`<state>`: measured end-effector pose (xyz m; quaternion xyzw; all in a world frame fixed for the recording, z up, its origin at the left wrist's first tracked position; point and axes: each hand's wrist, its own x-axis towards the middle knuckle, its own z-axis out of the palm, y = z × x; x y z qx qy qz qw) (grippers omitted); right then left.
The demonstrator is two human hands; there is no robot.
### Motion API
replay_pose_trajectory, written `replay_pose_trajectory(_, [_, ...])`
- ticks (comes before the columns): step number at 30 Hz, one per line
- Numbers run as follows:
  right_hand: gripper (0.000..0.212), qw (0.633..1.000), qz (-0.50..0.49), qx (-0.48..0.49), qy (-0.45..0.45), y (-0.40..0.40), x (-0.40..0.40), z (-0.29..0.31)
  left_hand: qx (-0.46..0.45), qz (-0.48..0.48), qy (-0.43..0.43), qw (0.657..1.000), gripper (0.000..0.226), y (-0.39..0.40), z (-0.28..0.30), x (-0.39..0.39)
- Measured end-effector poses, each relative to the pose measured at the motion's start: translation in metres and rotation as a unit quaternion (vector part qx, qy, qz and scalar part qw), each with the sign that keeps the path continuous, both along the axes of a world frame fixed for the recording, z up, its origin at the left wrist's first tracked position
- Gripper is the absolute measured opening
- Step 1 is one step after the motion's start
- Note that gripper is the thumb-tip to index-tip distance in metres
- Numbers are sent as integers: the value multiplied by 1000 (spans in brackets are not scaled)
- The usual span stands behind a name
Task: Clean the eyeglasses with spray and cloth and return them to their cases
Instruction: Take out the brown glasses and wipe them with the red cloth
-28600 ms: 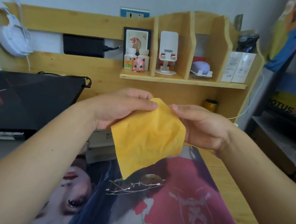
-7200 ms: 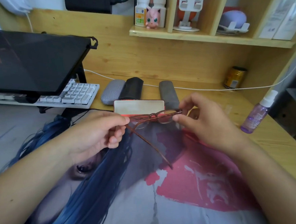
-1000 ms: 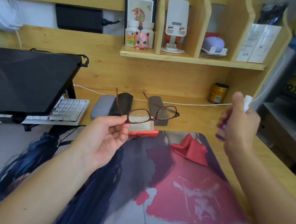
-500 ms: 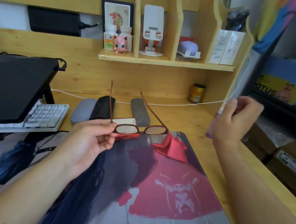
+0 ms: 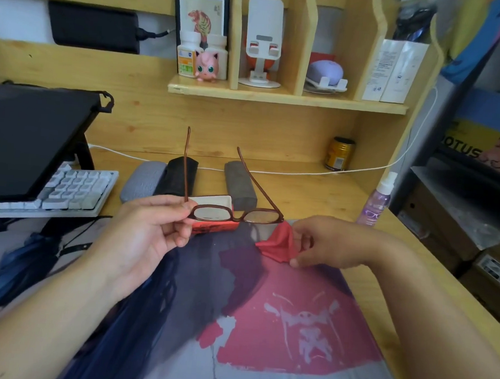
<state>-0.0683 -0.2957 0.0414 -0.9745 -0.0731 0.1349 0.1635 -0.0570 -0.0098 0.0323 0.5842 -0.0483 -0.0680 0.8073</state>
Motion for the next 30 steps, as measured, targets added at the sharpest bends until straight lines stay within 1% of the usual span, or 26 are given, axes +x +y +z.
replay_pose_trajectory(1, [12,1000,1,-1,-28,-2,2,-1,-1,1,-1,1000,12,0,0,0])
replay_pose_trajectory(3, [18,998,-14,15,-64,-8,1,2,-3,3,-3,1000,12,1,0,0])
replay_pose_trajectory(5, [19,993,-36,62,-93,-11,-2,9,-2,4,-8,1000,13,2,0,0])
replay_pose_trajectory(7, [17,981,-64,94,-159,-10,-5,17,-2,1,-17,1000,14,2,0,-1])
replay_pose_trajectory(9, [18,954,-97,140,-246,-6,-8,24,-2,-1,-32,1000,17,1,0,-2])
replay_pose_trajectory(10, [18,939,-108,187,-267,-3,-10,28,-1,-1,-42,999,18,1,0,-3])
replay_pose_trajectory(11, [20,924,-115,245,-271,1,-13,32,2,-3,-55,999,18,1,0,-4])
replay_pose_trajectory(13, [23,894,-119,353,-250,7,-21,41,12,-11,-82,996,15,1,-2,-5])
replay_pose_trajectory(15, [26,866,-117,416,-250,11,-29,48,30,-23,-111,993,16,2,-4,-6])
replay_pose_trajectory(16, [26,859,-115,418,-274,13,-32,49,47,-27,-133,990,15,3,-5,-6])
replay_pose_trajectory(17, [25,862,-113,379,-317,15,-33,48,74,-30,-166,983,15,3,-6,-6])
replay_pose_trajectory(19, [17,871,-104,244,-413,17,-32,43,152,-28,-253,955,16,4,-7,-7])
replay_pose_trajectory(20, [15,869,-101,199,-443,18,-30,41,187,-23,-289,939,17,4,-7,-7])
replay_pose_trajectory(21, [14,864,-99,177,-460,18,-28,40,209,-19,-316,925,17,4,-7,-8])
replay_pose_trajectory(23, [13,856,-100,147,-486,19,-26,37,224,-13,-350,910,20,2,-6,-12])
replay_pose_trajectory(25, [11,843,-110,124,-511,18,-26,37,225,-9,-367,902,25,1,-5,-15])
replay_pose_trajectory(27, [4,824,-107,138,-539,16,-28,39,222,-3,-377,899,24,0,-4,-16])
replay_pose_trajectory(29, [13,815,-105,152,-549,15,-28,41,221,-1,-381,898,23,1,-5,-15])
replay_pose_trajectory(30, [18,821,-107,147,-541,15,-26,42,221,0,-384,896,23,1,-5,-15])
